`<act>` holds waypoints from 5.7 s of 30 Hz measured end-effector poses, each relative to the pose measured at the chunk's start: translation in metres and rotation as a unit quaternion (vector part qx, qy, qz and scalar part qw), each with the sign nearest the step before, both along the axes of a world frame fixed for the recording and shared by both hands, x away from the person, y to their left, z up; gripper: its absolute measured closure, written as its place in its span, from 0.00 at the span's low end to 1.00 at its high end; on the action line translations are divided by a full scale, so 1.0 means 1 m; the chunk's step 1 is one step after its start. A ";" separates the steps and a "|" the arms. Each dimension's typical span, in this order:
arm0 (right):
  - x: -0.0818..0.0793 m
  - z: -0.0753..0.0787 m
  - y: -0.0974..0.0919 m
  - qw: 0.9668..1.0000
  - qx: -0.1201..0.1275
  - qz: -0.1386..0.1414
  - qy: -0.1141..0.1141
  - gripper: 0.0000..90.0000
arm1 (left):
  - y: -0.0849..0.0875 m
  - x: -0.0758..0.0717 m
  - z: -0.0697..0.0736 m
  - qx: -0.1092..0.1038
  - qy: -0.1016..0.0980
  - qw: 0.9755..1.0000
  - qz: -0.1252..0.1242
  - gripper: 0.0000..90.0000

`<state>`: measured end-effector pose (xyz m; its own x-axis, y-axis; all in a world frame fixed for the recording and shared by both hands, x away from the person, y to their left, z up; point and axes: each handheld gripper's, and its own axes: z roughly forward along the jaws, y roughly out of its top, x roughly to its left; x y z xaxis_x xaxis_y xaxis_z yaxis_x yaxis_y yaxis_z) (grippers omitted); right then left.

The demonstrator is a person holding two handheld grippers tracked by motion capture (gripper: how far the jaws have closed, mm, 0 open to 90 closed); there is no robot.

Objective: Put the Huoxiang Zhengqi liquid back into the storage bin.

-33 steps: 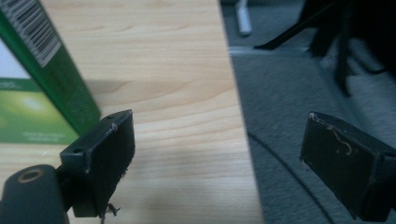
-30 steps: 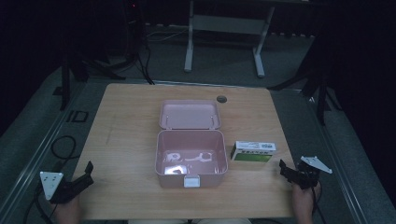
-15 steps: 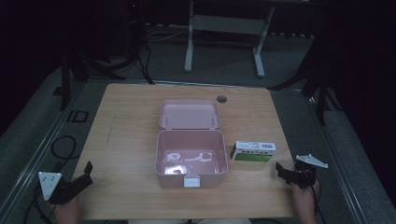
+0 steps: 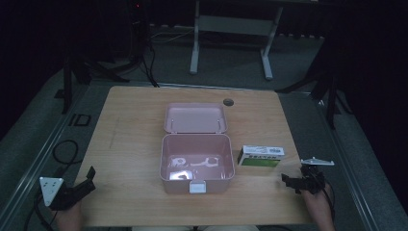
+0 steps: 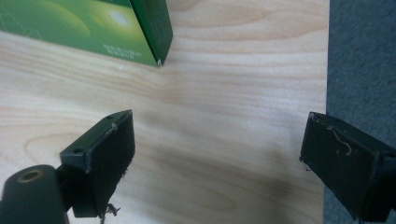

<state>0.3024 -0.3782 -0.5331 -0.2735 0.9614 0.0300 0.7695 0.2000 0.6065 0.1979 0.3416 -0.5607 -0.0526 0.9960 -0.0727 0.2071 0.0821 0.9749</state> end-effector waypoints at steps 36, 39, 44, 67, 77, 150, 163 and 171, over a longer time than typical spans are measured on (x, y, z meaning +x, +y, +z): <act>-0.002 0.015 0.024 0.887 -0.165 0.387 0.192 0.15 | 0.002 -0.003 0.002 -0.007 -0.002 1.000 -0.002 0.01; 0.000 0.017 0.028 0.875 -0.165 0.409 0.199 0.15 | 0.003 -0.003 0.002 -0.008 -0.003 1.000 -0.002 0.01; 0.005 0.021 0.038 0.858 -0.188 0.431 0.209 0.16 | 0.003 -0.003 0.002 -0.009 -0.003 1.000 -0.001 0.01; 0.002 0.035 0.109 0.763 -0.246 0.561 0.207 0.16 | 0.003 -0.003 0.002 -0.007 -0.002 1.000 -0.006 0.01; 0.003 0.039 0.134 0.734 -0.253 0.597 0.199 0.15 | 0.003 -0.003 0.002 -0.009 -0.003 1.000 -0.007 0.01; 0.111 0.100 0.143 0.768 -0.278 0.551 0.173 0.46 | 0.004 -0.002 0.000 -0.007 0.005 1.000 -0.016 0.01; 0.117 0.082 0.148 0.758 -0.284 0.556 0.190 0.57 | 0.003 -0.002 -0.001 -0.006 0.005 1.000 -0.016 0.01; 0.118 0.075 0.150 0.752 -0.296 0.556 0.192 0.64 | 0.003 -0.002 -0.001 -0.005 0.007 1.000 -0.018 0.01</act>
<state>0.4207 -0.2278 -0.4576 -0.9994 0.0199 -0.0300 0.0218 0.9975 -0.0666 0.1955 0.3447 -0.5614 -0.0184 0.9964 -0.0825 0.2231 0.0846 0.9711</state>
